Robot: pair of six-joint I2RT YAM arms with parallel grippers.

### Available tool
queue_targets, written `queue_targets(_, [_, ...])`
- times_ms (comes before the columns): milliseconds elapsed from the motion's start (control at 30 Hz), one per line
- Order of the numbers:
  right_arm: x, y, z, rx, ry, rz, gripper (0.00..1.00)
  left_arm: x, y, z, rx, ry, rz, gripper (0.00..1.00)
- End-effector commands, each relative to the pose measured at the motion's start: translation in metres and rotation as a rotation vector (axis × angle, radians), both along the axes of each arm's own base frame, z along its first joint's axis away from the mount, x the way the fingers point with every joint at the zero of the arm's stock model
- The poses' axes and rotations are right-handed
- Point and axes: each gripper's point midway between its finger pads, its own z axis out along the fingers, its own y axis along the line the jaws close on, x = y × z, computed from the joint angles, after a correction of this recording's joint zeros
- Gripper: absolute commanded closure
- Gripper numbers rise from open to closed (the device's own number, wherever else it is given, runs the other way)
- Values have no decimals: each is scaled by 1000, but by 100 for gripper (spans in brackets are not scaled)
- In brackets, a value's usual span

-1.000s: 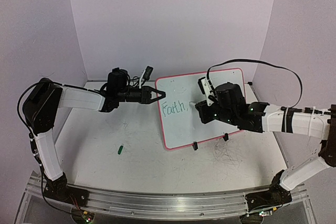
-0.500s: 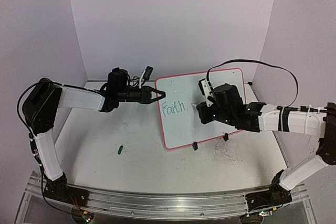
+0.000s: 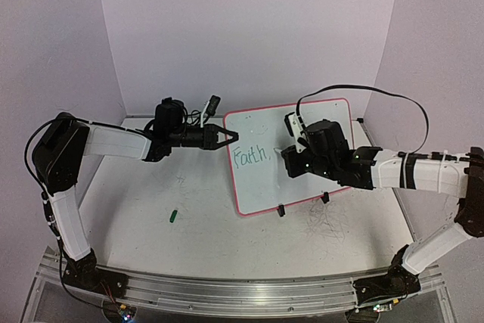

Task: Write a sentence on the whiteboard

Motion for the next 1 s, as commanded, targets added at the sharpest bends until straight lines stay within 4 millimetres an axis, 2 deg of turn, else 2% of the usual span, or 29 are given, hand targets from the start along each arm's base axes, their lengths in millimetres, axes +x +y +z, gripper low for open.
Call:
queue_targets(0, [3,6,5,26,-10,12,100,13,6,-4,47,17,75,100])
queue_targets(467, [-10,-5,-14,1,45,11,100,11,7,-6,51,20,75,100])
queue_targets(967, [7,-14,7,6,-18,-92,100,11,7,-5,49,19,75,100])
